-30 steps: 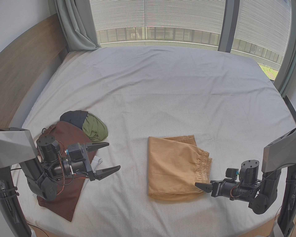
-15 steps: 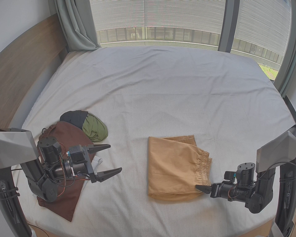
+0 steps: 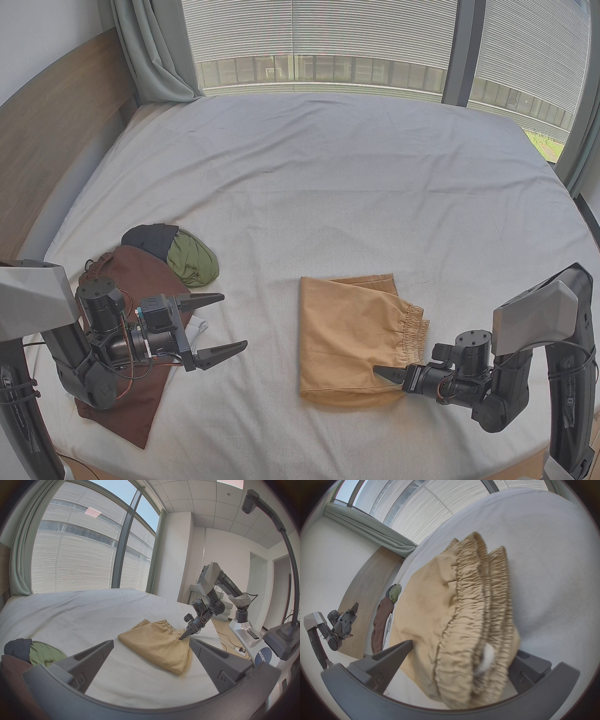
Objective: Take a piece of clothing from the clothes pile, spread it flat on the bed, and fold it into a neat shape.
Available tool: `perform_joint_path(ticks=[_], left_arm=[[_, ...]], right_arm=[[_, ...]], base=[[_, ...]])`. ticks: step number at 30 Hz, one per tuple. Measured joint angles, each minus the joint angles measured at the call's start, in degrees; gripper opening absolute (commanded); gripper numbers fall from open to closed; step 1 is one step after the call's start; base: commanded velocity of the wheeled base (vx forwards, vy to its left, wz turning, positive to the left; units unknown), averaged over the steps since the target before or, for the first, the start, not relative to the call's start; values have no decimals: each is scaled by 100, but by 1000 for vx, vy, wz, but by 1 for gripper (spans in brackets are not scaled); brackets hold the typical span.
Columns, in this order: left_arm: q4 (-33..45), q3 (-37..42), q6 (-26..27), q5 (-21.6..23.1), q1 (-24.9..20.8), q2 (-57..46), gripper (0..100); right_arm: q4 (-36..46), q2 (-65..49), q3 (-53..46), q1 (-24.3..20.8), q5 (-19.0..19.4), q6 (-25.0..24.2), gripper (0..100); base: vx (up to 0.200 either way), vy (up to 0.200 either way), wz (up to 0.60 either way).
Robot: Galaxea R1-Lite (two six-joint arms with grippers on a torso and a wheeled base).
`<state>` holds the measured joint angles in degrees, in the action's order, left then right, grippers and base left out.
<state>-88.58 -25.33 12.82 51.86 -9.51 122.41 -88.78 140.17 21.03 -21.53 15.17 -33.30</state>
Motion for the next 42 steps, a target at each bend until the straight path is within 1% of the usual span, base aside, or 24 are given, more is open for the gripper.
perform_joint_path(ticks=[3,7,13,14,35,42], left_arm=[[0,0,0,15,9,-2,100],[0,-7,1,23,15,-2,100],[0,-10,0,33,20,-2,100],[0,-7,1,34,20,-2,100],[1,32,9,37,22,-5,100],[0,91,1,37,1,-57,100]], right_arm=[[0,62,162,-79,-12,-127,100],[21,104,350,-115,-176,-173,100],[16,137,446,-116,-223,-178,100],[16,138,452,-112,-223,-178,0],[29,126,424,-127,-236,-184,0],[24,-50,372,-127,-217,-197,0]], base=[[0,0,0],[0,0,0],[0,0,0],[0,0,0],[0,0,0],[0,0,0]])
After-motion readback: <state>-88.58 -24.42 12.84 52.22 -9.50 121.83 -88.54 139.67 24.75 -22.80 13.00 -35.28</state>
